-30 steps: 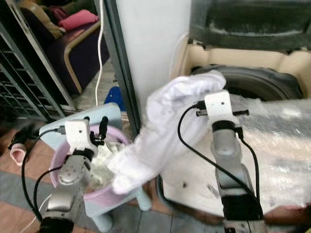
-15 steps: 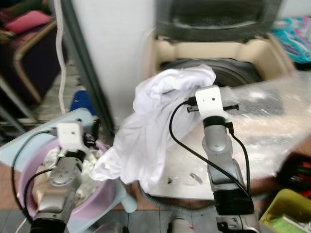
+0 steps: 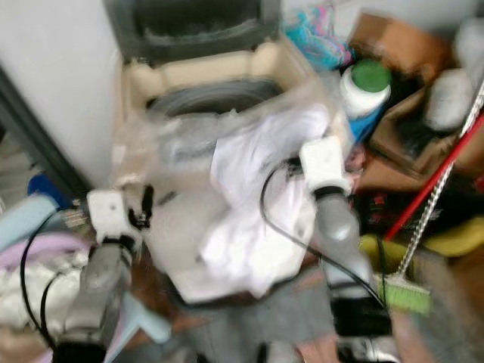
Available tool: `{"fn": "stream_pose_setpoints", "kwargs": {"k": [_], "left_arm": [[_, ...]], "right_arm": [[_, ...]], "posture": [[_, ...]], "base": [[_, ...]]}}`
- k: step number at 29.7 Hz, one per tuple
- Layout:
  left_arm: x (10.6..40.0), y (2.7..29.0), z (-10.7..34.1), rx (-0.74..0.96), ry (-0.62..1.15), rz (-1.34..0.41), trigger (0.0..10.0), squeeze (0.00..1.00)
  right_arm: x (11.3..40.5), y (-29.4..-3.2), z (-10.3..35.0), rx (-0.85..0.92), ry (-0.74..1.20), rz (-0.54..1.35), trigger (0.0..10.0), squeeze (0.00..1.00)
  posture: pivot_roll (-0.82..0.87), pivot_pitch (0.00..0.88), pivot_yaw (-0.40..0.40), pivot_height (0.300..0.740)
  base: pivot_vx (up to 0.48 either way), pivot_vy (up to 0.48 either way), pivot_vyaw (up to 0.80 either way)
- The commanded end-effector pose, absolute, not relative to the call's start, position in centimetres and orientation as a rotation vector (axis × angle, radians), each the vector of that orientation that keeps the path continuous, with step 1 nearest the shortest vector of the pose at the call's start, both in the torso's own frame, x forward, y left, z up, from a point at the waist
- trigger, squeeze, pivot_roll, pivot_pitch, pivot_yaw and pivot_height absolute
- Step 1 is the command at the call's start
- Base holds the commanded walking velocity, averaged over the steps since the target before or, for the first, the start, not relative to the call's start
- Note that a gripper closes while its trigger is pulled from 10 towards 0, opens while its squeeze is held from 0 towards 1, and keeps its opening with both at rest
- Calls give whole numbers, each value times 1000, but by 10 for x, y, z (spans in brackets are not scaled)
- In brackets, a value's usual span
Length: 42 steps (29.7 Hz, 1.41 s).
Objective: Clothes washing
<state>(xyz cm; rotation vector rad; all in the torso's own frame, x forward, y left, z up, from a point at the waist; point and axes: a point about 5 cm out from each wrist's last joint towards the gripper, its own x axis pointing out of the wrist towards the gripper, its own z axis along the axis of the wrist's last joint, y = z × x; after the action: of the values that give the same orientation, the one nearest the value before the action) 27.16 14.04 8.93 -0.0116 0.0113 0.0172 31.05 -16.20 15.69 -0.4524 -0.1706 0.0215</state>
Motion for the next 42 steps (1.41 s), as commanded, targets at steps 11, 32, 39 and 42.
{"fn": "stream_pose_setpoints", "kwargs": {"k": [11, 32, 39, 42], "left_arm": [[265, 149, 83, 19, 41, 61, 10000, 0], [258, 152, 80, 35, 41, 73, 10000, 0], [260, 148, 80, 33, 41, 62, 10000, 0], [262, 145, 80, 26, 37, 57, 10000, 0]], "right_arm": [[305, -151, 165, -394, -230, 131, 10000, 0], [310, -134, 219, -446, -439, 362, 10000, 0], [334, -125, 271, -533, -570, 481, 10000, 0], [357, -121, 327, -551, -686, 446, 10000, 0]], "posture": [[-71, 0, 91, 740], [-75, 0, 98, 740], [-74, 0, 95, 740], [-76, 0, 87, 740]], "base": [[0, 0, 0], [116, 0, 476], [291, 0, 477], [315, 0, 271]]}}
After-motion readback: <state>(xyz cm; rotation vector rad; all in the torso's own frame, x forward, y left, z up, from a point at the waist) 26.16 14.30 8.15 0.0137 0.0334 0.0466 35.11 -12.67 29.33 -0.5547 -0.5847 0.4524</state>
